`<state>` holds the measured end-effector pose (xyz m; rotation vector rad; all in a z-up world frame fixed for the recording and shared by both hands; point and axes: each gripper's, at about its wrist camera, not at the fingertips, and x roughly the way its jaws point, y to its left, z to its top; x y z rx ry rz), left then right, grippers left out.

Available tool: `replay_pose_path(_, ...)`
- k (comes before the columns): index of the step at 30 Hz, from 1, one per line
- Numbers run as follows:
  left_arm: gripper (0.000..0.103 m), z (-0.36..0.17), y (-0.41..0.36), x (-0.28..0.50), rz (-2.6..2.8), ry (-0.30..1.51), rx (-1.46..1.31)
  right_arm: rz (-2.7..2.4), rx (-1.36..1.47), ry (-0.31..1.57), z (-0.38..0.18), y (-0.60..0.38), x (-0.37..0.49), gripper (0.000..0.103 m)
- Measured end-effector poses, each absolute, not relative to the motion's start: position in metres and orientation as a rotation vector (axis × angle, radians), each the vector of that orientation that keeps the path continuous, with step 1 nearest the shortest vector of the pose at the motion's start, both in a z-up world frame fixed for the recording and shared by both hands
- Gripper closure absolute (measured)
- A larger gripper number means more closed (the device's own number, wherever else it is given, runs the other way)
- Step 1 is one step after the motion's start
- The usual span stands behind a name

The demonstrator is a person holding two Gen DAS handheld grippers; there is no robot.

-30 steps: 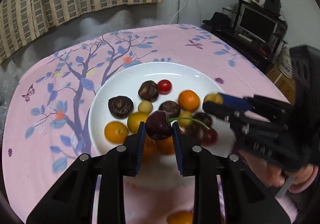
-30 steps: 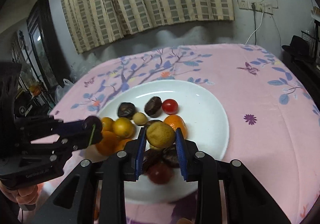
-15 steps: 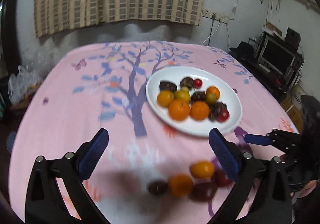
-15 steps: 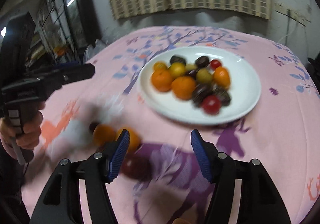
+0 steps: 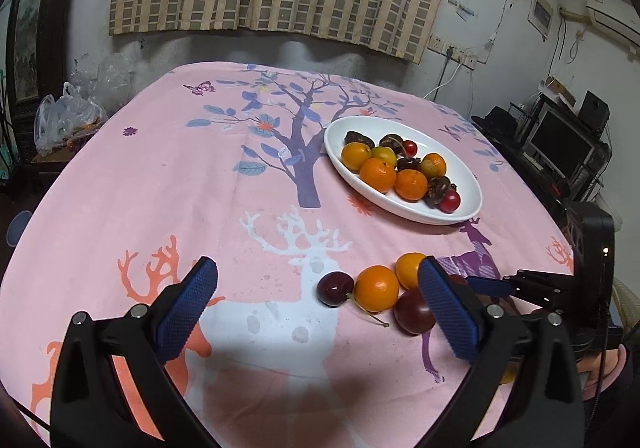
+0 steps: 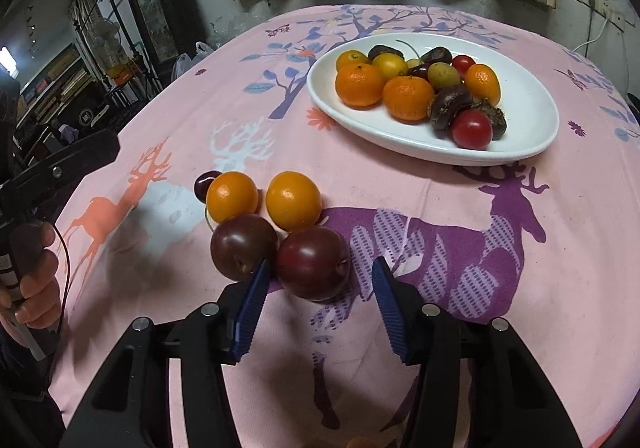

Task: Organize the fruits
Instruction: 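Carry a dark plum to the plate with the right gripper while the left carries another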

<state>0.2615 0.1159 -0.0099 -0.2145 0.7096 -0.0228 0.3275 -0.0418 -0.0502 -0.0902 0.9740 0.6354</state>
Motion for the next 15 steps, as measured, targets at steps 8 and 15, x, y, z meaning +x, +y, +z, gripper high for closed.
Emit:
replay_pose_path(8, 0.004, -0.014, 0.110, 0.260, -0.040, 0.724, -0.207, 0.671, 0.019, 0.993, -0.056, -0.045, 0.340, 0.064)
replay_pose_path(15, 0.005, -0.024, 0.078, 0.259, -0.149, 0.745, -0.127, 0.604, 0.053, 0.867, -0.021, -0.071, 0.333, 0.065)
